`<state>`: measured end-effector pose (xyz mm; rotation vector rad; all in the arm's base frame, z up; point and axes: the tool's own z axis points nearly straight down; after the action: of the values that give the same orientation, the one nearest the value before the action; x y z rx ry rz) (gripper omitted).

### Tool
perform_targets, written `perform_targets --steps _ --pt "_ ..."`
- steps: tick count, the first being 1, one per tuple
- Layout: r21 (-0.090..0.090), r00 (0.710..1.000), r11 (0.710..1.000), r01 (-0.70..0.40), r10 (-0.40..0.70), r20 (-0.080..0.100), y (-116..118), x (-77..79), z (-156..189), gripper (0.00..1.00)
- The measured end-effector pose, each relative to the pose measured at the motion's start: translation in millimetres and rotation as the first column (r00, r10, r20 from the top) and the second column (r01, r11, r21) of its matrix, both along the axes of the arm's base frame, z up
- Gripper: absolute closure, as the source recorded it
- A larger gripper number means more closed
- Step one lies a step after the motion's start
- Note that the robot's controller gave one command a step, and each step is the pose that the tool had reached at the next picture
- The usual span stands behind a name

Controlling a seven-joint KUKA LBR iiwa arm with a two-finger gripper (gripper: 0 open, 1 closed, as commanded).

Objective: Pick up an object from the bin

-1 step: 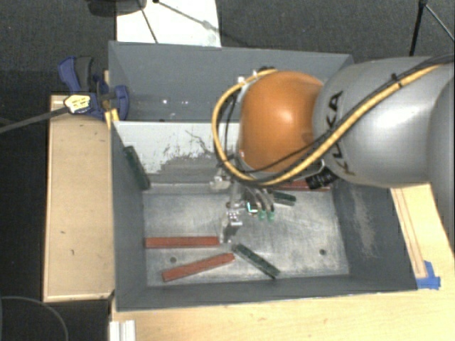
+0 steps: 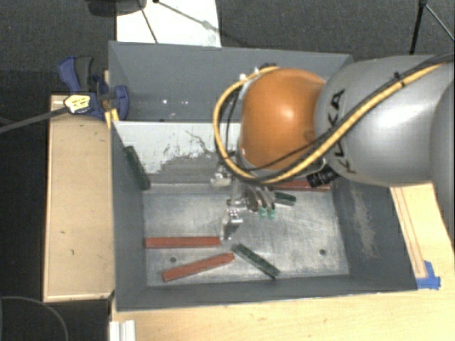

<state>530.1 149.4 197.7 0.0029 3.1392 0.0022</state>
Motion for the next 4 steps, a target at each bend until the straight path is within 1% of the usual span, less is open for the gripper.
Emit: perform_targets --steps 1,2,3,4 --pt "0.002 1.000 1.000 -0.027 0.027 0.004 47.2 -16.2 -70.6 0.00" --pt "-0.001 1.000 1.000 0.022 -0.022 -0.003 67.9 -17.2 -71.9 0.00" --pt "0.000 0.999 0.999 -0.039 0.039 0.003 80.4 9.1 -70.2 0.00" --pt "0.000 0.986 0.986 0.168 -0.168 -0.001 84.7 -19.4 -119.8 0.00"
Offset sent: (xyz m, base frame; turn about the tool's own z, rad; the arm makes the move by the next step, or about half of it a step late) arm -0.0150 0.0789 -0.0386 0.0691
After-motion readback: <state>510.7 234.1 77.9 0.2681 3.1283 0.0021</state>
